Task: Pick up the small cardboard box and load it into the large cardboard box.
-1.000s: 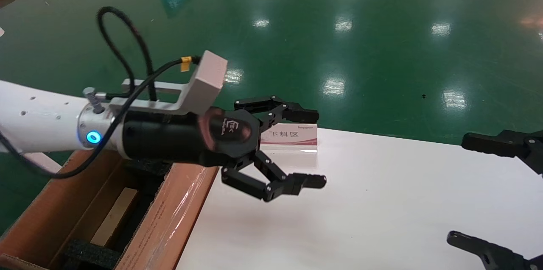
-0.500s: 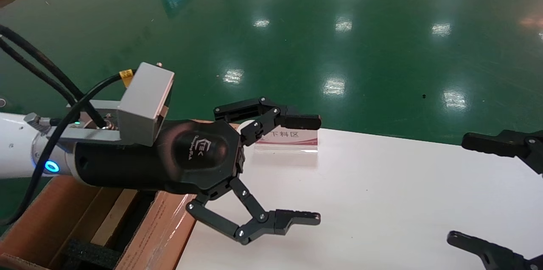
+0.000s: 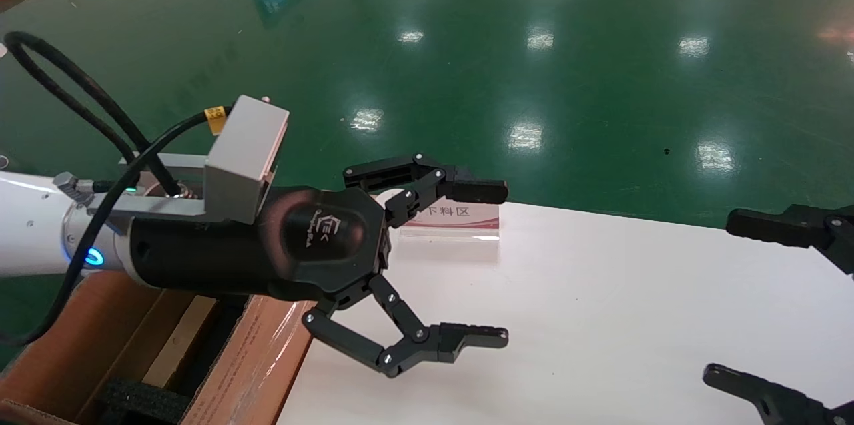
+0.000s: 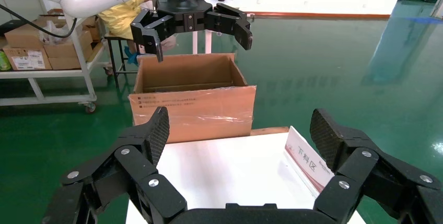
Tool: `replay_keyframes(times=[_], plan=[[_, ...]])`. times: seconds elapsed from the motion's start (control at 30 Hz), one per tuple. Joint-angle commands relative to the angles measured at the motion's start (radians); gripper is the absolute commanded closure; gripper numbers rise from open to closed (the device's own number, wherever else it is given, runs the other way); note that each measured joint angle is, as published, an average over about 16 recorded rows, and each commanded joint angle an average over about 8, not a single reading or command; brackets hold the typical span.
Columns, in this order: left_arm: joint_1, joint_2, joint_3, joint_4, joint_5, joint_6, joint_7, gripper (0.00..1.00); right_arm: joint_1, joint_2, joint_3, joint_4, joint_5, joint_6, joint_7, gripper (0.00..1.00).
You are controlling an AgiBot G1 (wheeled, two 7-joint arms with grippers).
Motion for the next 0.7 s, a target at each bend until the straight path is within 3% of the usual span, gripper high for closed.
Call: replay_keyframes(times=[0.03,0.7], plan=[[-0.003,0.000,0.004,0.002,0.001,-0.001,-0.001,0.00,0.000,0.000,0.000,0.000,0.000,0.000,0.000,0.00],[-0.013,-0.001,0.019,0.008,0.003,-0.005,-0.002,0.00,0.000,0.000,0.000,0.000,0.000,0.000,0.000,0.00]])
